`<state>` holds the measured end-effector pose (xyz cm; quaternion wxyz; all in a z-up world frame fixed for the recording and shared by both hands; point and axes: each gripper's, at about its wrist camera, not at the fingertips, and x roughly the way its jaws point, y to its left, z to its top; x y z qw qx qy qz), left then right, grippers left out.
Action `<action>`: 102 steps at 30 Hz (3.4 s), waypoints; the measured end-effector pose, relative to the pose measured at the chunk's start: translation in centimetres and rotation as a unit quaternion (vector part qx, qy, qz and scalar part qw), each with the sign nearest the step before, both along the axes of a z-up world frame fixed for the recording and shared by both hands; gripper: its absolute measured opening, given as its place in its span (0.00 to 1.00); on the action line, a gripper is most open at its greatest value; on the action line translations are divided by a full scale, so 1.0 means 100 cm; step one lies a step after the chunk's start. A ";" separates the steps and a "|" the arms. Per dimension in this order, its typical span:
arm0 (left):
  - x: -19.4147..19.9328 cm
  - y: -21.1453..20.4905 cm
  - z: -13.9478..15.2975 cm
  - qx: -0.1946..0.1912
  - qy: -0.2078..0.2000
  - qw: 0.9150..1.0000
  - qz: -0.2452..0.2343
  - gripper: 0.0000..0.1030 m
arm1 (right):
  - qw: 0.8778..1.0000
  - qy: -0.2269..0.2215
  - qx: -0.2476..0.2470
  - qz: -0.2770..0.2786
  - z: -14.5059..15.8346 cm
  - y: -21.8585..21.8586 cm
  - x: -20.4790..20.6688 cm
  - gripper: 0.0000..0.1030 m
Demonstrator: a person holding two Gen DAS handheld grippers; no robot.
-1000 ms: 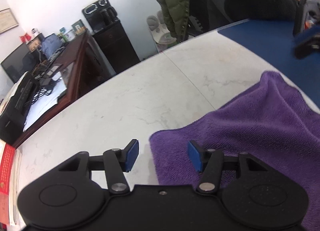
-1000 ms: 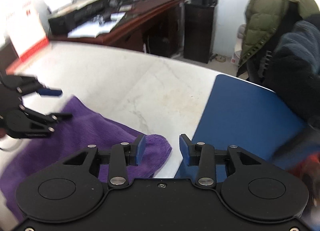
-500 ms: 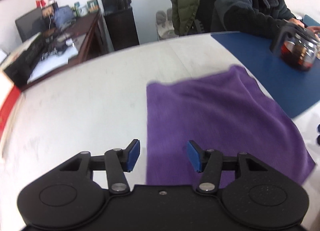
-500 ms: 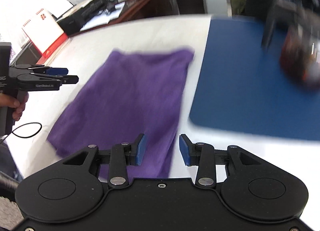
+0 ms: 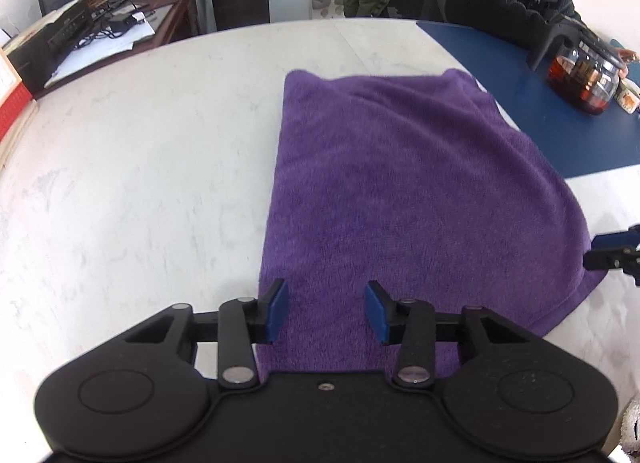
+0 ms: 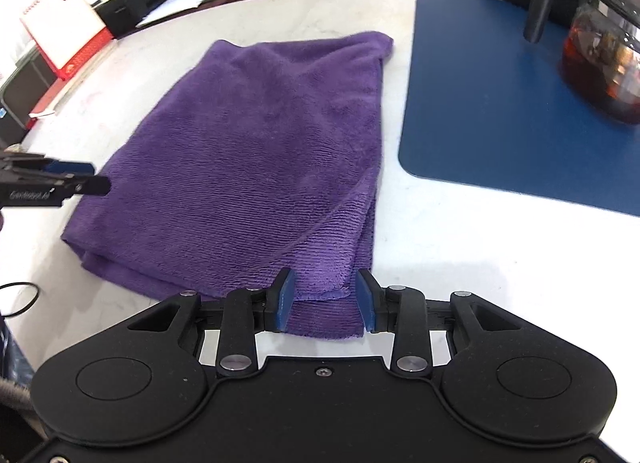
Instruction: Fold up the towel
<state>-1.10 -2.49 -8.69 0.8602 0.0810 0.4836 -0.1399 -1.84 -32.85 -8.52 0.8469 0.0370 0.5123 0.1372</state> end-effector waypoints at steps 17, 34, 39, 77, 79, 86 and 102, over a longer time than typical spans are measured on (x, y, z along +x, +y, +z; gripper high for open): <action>-0.003 0.001 -0.012 0.010 0.011 1.000 -0.020 0.36 | 0.998 -0.005 -0.056 0.029 0.001 0.019 0.004 0.09; -0.003 0.008 -0.010 -0.013 0.015 1.000 -0.009 0.36 | 1.000 -0.012 -0.007 0.012 0.048 0.012 0.003 0.05; -0.005 0.010 -0.010 -0.017 0.012 1.000 -0.007 0.37 | 1.000 -0.015 -0.005 0.018 0.071 0.013 -0.005 0.05; -0.004 0.002 -0.010 0.012 0.020 1.000 -0.021 0.39 | 0.998 0.049 0.007 -0.028 0.007 -0.001 0.005 0.22; -0.004 0.002 -0.010 0.011 0.020 1.000 -0.021 0.39 | 0.999 0.047 0.014 -0.023 0.009 0.001 0.005 0.22; -0.005 0.002 -0.010 0.011 0.020 1.000 -0.022 0.40 | 0.998 0.046 0.020 -0.031 0.012 -0.003 0.003 0.22; -0.007 0.011 -0.006 0.000 0.026 1.000 -0.011 0.40 | 0.999 0.024 -0.017 0.018 0.011 0.016 0.006 0.04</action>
